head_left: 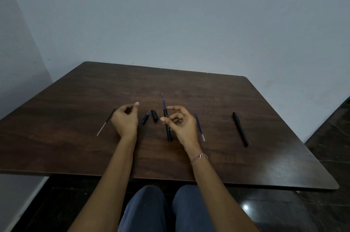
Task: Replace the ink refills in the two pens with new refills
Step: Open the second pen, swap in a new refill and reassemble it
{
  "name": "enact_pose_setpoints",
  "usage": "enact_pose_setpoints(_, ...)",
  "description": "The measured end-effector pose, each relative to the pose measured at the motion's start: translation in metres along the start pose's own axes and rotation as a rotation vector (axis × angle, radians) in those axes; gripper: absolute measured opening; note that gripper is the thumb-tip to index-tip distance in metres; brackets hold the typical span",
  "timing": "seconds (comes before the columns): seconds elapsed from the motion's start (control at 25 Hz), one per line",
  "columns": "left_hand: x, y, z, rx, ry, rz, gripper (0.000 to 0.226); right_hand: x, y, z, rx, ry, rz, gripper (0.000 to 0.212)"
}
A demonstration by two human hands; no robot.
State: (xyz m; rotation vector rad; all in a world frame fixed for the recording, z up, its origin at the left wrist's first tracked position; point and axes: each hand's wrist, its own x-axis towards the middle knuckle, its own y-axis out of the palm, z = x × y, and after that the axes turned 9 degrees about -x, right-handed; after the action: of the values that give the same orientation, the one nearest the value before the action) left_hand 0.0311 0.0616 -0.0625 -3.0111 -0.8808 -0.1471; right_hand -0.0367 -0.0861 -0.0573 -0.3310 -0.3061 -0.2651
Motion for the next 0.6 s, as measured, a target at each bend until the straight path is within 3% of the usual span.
enact_pose_setpoints(0.16, -0.004, -0.004, -0.008, -0.493, -0.124, 0.117, 0.009, 0.0, 0.0, 0.0, -0.025, 0.008, 0.027, 0.028)
enact_pose_setpoints(0.36, -0.017, 0.0, -0.01, -0.478, -0.103, 0.501, 0.003, 0.001, -0.001, 0.0, -0.018, 0.015, 0.05, 0.029)
enact_pose_setpoints(0.6, -0.023, 0.004, -0.01, -0.484, -0.126, 0.645, 0.006, 0.001, 0.0, -0.002, 0.003, 0.013, 0.071, 0.029)
